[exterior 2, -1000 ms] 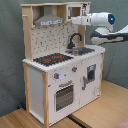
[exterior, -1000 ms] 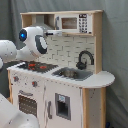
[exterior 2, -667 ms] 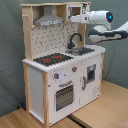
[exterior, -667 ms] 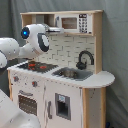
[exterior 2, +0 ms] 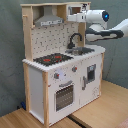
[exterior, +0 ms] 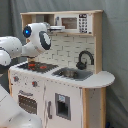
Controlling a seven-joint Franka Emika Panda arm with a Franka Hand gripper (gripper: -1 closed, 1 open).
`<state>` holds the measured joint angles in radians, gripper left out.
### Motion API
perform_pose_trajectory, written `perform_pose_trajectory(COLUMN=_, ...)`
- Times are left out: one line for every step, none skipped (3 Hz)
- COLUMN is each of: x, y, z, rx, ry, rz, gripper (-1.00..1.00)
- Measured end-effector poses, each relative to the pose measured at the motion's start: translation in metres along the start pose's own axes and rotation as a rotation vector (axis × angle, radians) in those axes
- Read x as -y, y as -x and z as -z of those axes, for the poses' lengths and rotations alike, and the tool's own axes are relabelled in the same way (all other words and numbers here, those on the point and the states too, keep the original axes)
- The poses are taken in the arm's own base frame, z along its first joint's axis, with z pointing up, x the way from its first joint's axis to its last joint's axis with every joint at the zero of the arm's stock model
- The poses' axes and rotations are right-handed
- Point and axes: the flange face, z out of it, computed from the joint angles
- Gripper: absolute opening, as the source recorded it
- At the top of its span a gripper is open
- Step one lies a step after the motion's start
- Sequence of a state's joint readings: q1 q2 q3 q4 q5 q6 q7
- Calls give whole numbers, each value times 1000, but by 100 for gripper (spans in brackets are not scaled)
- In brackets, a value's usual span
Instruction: Play with the kitchen
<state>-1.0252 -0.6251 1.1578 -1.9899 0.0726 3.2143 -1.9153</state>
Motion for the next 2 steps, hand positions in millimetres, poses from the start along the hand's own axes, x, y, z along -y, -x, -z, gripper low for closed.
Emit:
perform_pose_trajectory(x=-10, y=-3, z=-10, rx=-4, ry=16, rz=1, gripper=100)
perform_pose_trajectory(x=-10, y=-7, z=-12, rx=-21, ry=18, rz=-11, gripper=100)
